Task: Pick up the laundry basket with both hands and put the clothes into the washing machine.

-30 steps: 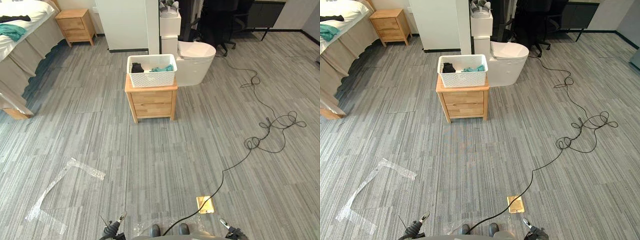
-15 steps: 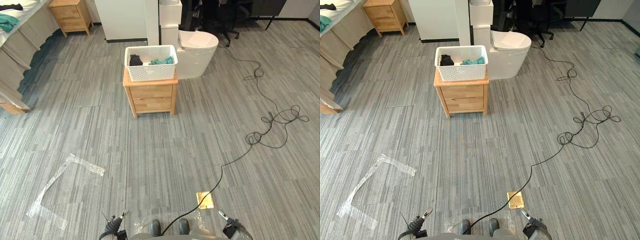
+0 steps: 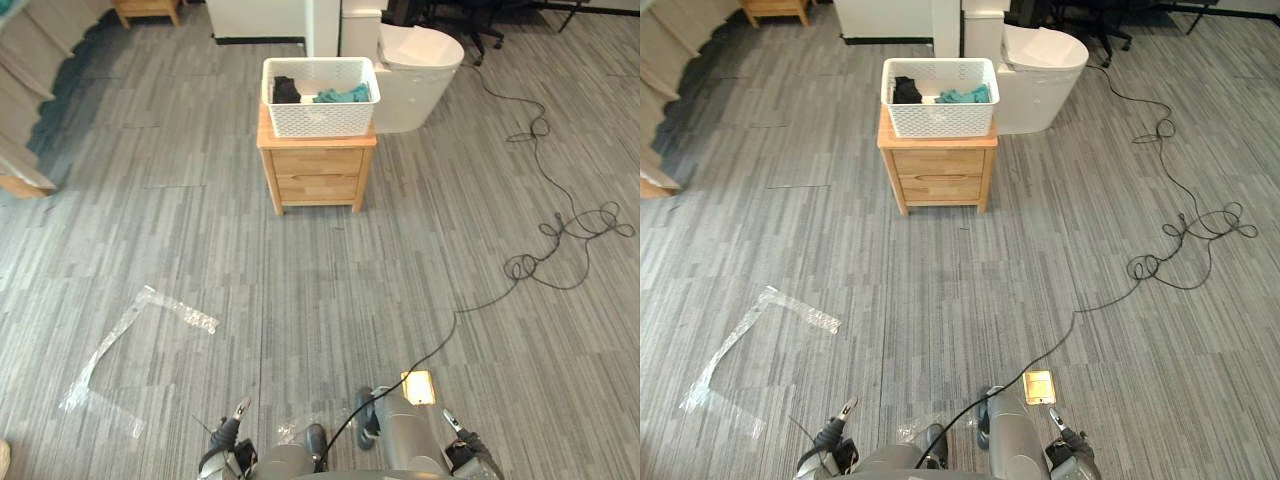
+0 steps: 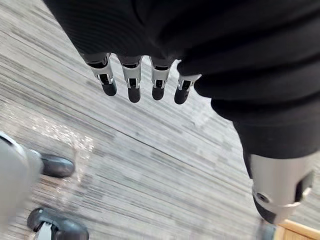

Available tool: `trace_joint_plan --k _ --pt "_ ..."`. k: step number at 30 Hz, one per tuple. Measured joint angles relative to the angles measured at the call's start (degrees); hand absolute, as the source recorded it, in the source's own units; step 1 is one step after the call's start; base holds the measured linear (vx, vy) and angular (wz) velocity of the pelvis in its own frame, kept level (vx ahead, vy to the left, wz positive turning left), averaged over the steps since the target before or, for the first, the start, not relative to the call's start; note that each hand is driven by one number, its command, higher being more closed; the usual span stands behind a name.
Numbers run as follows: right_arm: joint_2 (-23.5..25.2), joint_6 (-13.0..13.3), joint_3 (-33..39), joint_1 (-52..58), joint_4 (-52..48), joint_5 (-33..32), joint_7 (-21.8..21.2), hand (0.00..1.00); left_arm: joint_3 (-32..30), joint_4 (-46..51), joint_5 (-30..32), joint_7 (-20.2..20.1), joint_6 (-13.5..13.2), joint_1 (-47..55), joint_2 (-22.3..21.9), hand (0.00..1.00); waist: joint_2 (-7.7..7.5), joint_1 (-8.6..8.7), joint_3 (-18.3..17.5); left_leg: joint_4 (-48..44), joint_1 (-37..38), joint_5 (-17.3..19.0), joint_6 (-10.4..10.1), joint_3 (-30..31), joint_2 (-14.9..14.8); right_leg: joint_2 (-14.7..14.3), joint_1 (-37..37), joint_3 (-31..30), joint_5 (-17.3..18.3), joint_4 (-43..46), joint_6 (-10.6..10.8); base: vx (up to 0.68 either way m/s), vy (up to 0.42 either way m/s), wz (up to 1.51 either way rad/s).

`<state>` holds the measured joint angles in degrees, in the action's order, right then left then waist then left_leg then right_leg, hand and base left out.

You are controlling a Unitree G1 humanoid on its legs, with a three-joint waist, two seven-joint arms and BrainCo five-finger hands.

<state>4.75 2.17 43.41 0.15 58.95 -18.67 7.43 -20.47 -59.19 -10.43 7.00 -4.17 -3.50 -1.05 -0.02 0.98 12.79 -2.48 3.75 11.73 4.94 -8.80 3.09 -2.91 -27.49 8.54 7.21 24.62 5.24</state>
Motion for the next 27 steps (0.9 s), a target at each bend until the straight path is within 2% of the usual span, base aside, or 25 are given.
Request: trace_joint_plan --k 2,3,4,5,6,7,8,9,10,11,13,14,15,16,17,18,19,20,21,22,23,24,25,26,27 --pt "0.5 -0.3 2.4 2.0 0.4 -1.3 0.1 0.00 -0.4 0.9 0.2 -1.1 -0.1 -1.5 -0.7 0.00 0.30 1.58 -0.1 2.7 3.5 1.0 -0.3 3.1 0.3 -1.5 0.3 0.0 -2.8 -5.8 -3.6 0.55 0.026 0.75" --pt "0.5 -0.5 3.5 3.8 0.5 -2.2 0.1 0.00 -0.4 0.9 0.2 -2.0 -0.1 -2.2 -2.0 0.00 1.18 2.46 -0.3 1.8 5.2 2.5 -2.8 5.4 -0.2 -2.0 0.5 -1.0 -4.7 -6.0 -7.9 0.67 -0.054 1.45" --pt "0.4 -0.6 4.6 4.7 0.3 -3.5 0.1 0.00 -0.5 0.9 0.0 -2.1 -0.1 -2.2 -2.8 0.00 0.79 3.40 -0.6 -5.9 3.8 4.9 -6.5 7.1 0.4 0.4 2.6 -0.3 -8.2 -6.7 -10.6 0.68 -0.090 1.50" --pt "0.4 -0.4 5.3 4.2 -0.2 -4.5 0.2 0.00 -0.8 0.5 -0.4 -2.0 0.2 -2.1 -3.2 0.00 2.21 3.48 -0.4 -16.7 0.0 6.8 -9.4 7.1 -0.9 0.5 3.9 1.0 -6.6 -5.0 -11.9 0.68 -0.136 1.09" --pt "0.5 -0.1 5.2 3.6 -1.8 -5.5 0.1 0.00 -3.2 0.8 -0.8 -1.8 0.2 -1.7 -3.3 0.00 2.83 3.27 -0.5 -30.7 -5.3 5.0 -12.4 6.4 -2.0 0.1 5.6 1.2 -4.1 -4.5 -12.6 0.68 -0.155 0.32" --pt "0.5 -0.1 6.0 2.1 -3.1 -5.7 0.1 0.00 -5.7 0.9 -1.4 -1.6 0.1 -1.0 -3.3 0.00 3.69 2.33 -0.5 -43.6 -9.7 0.8 -15.4 5.7 -4.0 -1.1 8.5 0.7 -2.7 -4.4 -13.5 0.83 -0.157 -0.27" --pt "0.5 0.0 6.5 -1.4 -3.8 -6.0 0.1 0.00 -7.3 1.5 -2.5 -1.4 0.1 0.9 -3.2 0.00 4.16 0.60 -0.4 -61.0 -14.8 -2.4 -18.5 5.4 -7.1 -3.2 13.9 -1.2 -1.0 -5.1 -14.9 0.70 -0.110 -0.55" --pt "0.4 0.0 6.0 -2.6 -3.8 -6.0 0.0 0.00 -7.2 2.0 -2.5 -1.4 0.1 1.6 -3.1 0.00 4.16 -0.05 -0.4 -66.0 -16.5 -2.7 -18.6 5.5 -7.8 -3.5 16.2 -2.1 -0.7 -5.9 -15.3 0.53 -0.057 -0.62" --pt "0.3 0.1 4.6 -3.4 -4.1 -5.9 0.1 0.00 -6.8 3.2 -2.5 -1.4 0.1 2.5 -3.1 0.00 4.04 -0.67 -0.3 -69.4 -18.2 -2.7 -18.5 5.3 -8.2 -3.8 18.3 -3.4 -0.5 -6.8 -15.5 0.57 -0.025 -0.66" --pt "-0.3 0.4 1.1 -5.4 -5.6 -5.5 0.2 0.00 -5.6 5.1 -2.5 -1.2 -0.1 4.4 -3.3 0.00 3.89 -2.29 -0.3 -72.7 -22.3 -2.0 -17.1 4.9 -9.4 -3.3 22.8 -7.0 -0.5 -8.8 -15.5 0.54 -0.002 -0.69" --pt "-1.5 0.7 -3.6 -6.8 -7.4 -5.2 0.6 0.00 -3.3 5.9 -2.8 -0.3 -0.3 4.8 -3.0 0.00 3.45 -3.31 0.0 -68.8 -27.7 -0.3 -11.5 2.3 -12.4 -2.3 28.3 -9.1 -0.3 -12.7 -15.1 0.52 0.035 -0.49" --pt "-1.6 0.8 -4.9 -7.1 -8.2 -5.0 1.1 0.00 -2.6 5.9 -3.3 -0.1 -0.4 4.6 -2.6 0.00 3.54 -3.34 0.0 -64.8 -28.9 0.2 -10.4 1.1 -13.1 -1.5 29.9 -9.2 0.3 -13.7 -14.2 0.60 0.080 -0.24" --pt "-2.2 1.4 -7.6 -7.3 -10.0 -4.3 2.1 0.00 -1.2 5.9 -4.7 0.9 -0.9 4.6 -2.3 0.00 3.10 -3.44 0.2 -49.8 -30.3 0.6 -9.7 -2.3 -13.6 0.1 33.5 -9.8 2.2 -15.2 -10.9 0.50 0.086 -0.19" --pt "-2.8 1.6 -8.7 -7.5 -10.5 -4.2 2.5 0.00 -0.6 5.7 -4.9 1.1 -1.1 4.8 -2.4 0.00 3.42 -3.41 0.0 -42.0 -30.2 0.5 -9.9 -3.3 -13.5 0.6 34.4 -10.3 2.8 -15.4 -10.0 0.63 0.144 -0.31" --pt "-3.9 1.7 -10.8 -7.4 -11.2 -3.8 2.6 0.00 0.3 5.6 -5.0 1.9 -1.4 5.3 -2.5 0.00 3.89 -3.42 -0.3 -24.9 -29.1 -1.6 -11.2 -4.1 -12.8 1.3 36.1 -11.1 4.0 -15.7 -8.2 0.57 0.180 -0.49" --pt "-4.6 1.9 -11.8 -7.4 -11.5 -3.6 2.6 0.00 0.1 5.3 -5.0 2.0 -1.5 5.7 -2.8 0.00 4.40 -3.50 -0.6 -13.6 -28.9 -4.4 -12.0 -2.9 -11.8 1.5 37.3 -12.3 5.4 -15.8 -6.0 0.71 0.269 -0.64" --pt "-5.0 1.9 -11.3 -7.2 -11.5 -3.4 2.6 0.00 -0.4 4.9 -5.0 2.0 -1.5 5.8 -2.8 0.00 4.46 -3.53 -0.7 -9.3 -28.9 -5.3 -12.1 -1.9 -11.3 2.0 38.7 -13.4 6.7 -15.8 -4.1 0.62 0.267 -0.56" --pt "-5.3 2.0 -11.2 -6.8 -11.4 -3.3 2.7 0.00 -0.5 4.4 -4.8 2.1 -1.4 6.0 -2.7 0.00 4.57 -3.46 -0.9 -7.7 -28.8 -5.8 -11.7 -2.0 -10.9 2.3 39.9 -14.2 7.4 -15.8 -3.2 0.69 0.350 -0.61" --pt "-6.2 2.1 -11.2 -5.2 -11.3 -3.3 2.7 0.00 -0.4 3.3 -4.7 2.1 -1.3 6.9 -2.8 0.00 5.42 -3.54 -2.4 -6.6 -28.7 -8.1 -8.4 -2.1 -10.9 2.5 41.3 -16.3 8.2 -14.9 -1.9 0.73 0.417 -0.81" --pt "-6.1 2.1 -11.2 -3.5 -10.5 -3.1 2.7 0.00 -0.5 2.1 -4.7 2.0 -1.3 8.0 -2.5 0.00 4.50 -3.82 -4.1 -8.7 -28.7 -17.5 -4.3 -1.9 -9.5 4.3 40.6 -17.9 9.7 -11.3 0.3 0.73 0.441 -0.84" --pt "-5.8 2.1 -11.1 -2.8 -9.7 -3.0 2.7 0.00 -0.6 1.7 -4.8 2.0 -1.3 8.4 -1.8 0.00 3.55 -4.06 -5.2 -9.1 -28.5 -20.2 -3.6 -2.3 -8.8 5.7 39.4 -18.2 10.0 -8.2 0.8 0.70 0.419 -0.62" --pt "-4.4 2.0 -9.6 -2.2 -7.8 -2.5 2.7 0.00 -0.2 0.9 -4.7 2.0 -1.2 8.1 0.2 0.00 -0.05 -3.55 -6.4 -8.9 -26.8 -18.3 -2.4 -4.7 -5.6 8.9 35.5 -18.4 8.6 0.0 1.9 0.69 0.365 -0.32" --pt "-3.8 1.7 -8.4 -2.0 -5.8 -1.9 2.7 0.00 0.1 0.6 -4.7 2.1 -1.3 7.2 0.9 0.00 -1.26 -3.33 -6.5 -7.8 -24.1 -16.4 -1.3 -5.6 -3.8 9.6 31.5 -19.2 2.0 9.9 4.9 0.69 0.330 -0.17" --pt "-3.5 1.5 -8.5 -1.5 -4.8 -1.6 2.6 0.00 0.5 0.5 -4.7 2.1 -1.2 6.8 1.0 0.00 -1.13 -3.04 -6.4 -7.3 -22.6 -15.8 -0.9 -5.5 -3.6 9.8 29.3 -19.9 0.1 14.1 6.6 0.65 0.290 -0.23" --pt "-2.8 0.8 -9.5 -1.5 -3.4 -1.4 2.3 0.00 1.0 0.5 -4.8 2.1 -1.1 6.1 0.7 0.00 -0.93 -2.97 -6.3 -6.9 -19.5 -15.3 -0.2 -5.4 -3.6 9.9 26.3 -19.5 0.2 20.2 6.8 0.63 0.289 -0.37"
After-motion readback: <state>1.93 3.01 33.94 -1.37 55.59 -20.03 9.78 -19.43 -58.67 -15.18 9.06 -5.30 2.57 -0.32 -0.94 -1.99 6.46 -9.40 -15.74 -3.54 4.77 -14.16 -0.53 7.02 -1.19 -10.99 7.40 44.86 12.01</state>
